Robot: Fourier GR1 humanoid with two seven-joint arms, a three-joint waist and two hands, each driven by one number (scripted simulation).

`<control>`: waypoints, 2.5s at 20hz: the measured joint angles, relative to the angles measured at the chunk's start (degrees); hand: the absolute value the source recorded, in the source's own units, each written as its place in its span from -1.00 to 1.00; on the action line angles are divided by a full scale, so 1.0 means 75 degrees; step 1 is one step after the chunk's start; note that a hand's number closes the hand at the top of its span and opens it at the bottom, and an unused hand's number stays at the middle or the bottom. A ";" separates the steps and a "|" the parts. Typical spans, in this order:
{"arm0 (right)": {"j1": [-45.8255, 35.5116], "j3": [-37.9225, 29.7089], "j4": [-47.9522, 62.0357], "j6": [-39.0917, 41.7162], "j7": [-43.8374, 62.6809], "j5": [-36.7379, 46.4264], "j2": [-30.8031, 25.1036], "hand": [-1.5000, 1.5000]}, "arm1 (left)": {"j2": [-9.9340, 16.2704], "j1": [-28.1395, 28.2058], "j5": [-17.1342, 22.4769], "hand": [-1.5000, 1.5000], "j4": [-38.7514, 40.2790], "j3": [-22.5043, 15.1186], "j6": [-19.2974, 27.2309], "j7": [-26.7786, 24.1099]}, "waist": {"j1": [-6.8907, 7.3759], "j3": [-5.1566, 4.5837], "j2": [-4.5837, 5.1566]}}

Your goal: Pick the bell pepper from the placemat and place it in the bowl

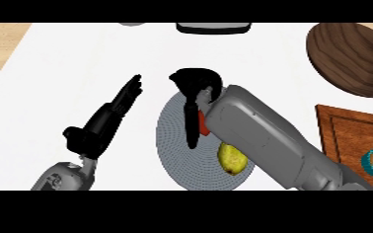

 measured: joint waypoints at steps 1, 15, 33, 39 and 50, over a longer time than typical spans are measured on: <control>0.0066 0.0046 -0.0037 0.0006 0.0020 0.0068 0.0032 -1.00 | -0.0038 -0.0017 -0.0033 0.00 -0.0004 0.0017 0.0005 0.0032 | -0.0010 0.0001 0.0000; 0.1041 0.0403 -0.0872 -0.0146 -0.0108 0.1918 0.0336 -1.00 | -0.0295 0.0217 -0.0390 0.00 0.0003 0.0373 -0.0390 -0.0027 | -0.0032 0.0006 0.0008; 0.1959 -0.0270 -0.0054 -0.0076 -0.1095 0.4221 0.0421 -1.00 | -0.0784 0.0256 -0.0852 0.00 0.0044 0.0861 -0.0859 0.0151 | -0.0013 0.0007 0.0024; 0.2243 -0.0543 0.0486 -0.0362 -0.1838 0.4910 0.0575 -1.00 | -0.0991 0.0234 -0.1033 0.00 -0.0006 0.1010 -0.1043 0.0281 | -0.0003 0.0007 0.0024; 0.1966 -0.0651 0.1340 -0.1507 -0.3160 0.5644 0.0869 1.00 | -0.1224 0.0396 -0.1323 0.00 -0.0001 0.1212 -0.1315 0.0212 | 0.0021 0.0006 0.0024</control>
